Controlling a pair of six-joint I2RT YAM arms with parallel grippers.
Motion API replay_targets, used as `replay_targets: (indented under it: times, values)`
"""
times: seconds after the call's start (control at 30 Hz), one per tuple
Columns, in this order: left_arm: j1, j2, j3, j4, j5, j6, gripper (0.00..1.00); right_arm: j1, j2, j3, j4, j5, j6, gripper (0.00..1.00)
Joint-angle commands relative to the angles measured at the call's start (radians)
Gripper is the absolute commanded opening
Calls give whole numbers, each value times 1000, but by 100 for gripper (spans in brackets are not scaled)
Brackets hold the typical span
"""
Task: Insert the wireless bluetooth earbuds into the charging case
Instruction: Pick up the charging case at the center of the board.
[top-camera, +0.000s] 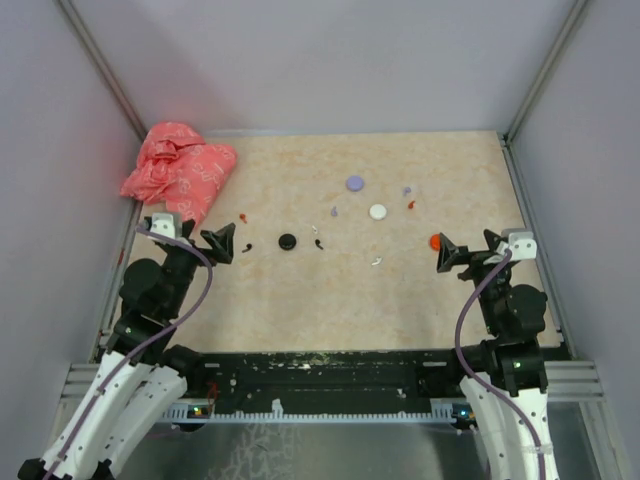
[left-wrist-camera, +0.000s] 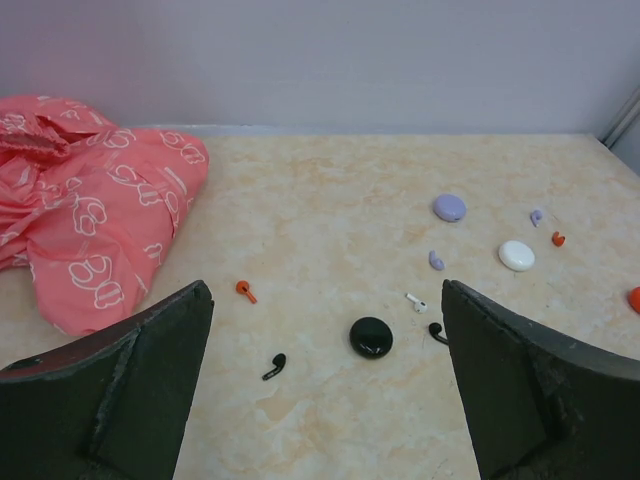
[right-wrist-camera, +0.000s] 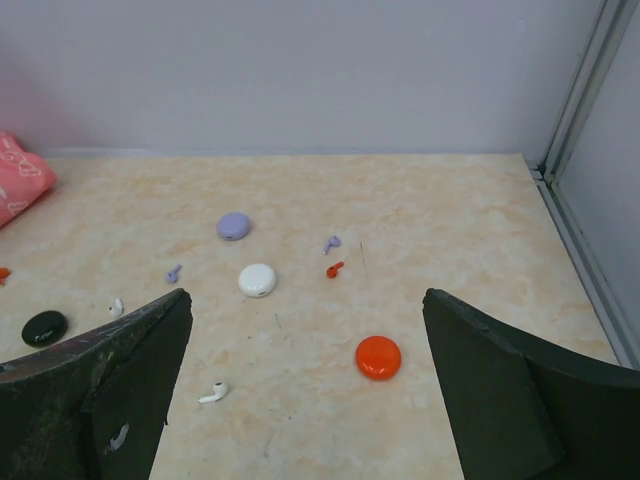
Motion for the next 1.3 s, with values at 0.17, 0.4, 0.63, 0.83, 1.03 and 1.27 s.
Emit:
replay_targets:
  times: [0.17, 0.4, 0.63, 0.83, 1.03, 1.27]
  values:
    - [2, 32, 23, -10, 63, 12, 100, 2, -6, 11, 41, -1, -2, 98]
    - [2, 118, 33, -30, 106, 33, 100, 2, 59, 27, 38, -119, -4, 98]
    - [1, 294, 89, -71, 170, -1, 100, 3, 19, 18, 42, -99, -1, 98]
    - [2, 550, 194, -162, 197, -10, 100, 3, 19, 15, 50, -123, 4, 98]
    - [1, 809, 318, -220, 271, -49, 98, 3, 1, 3, 67, -124, 13, 98]
    - [-1, 1045, 432, -258, 352, -31, 93, 2, -9, -4, 76, -130, 19, 98]
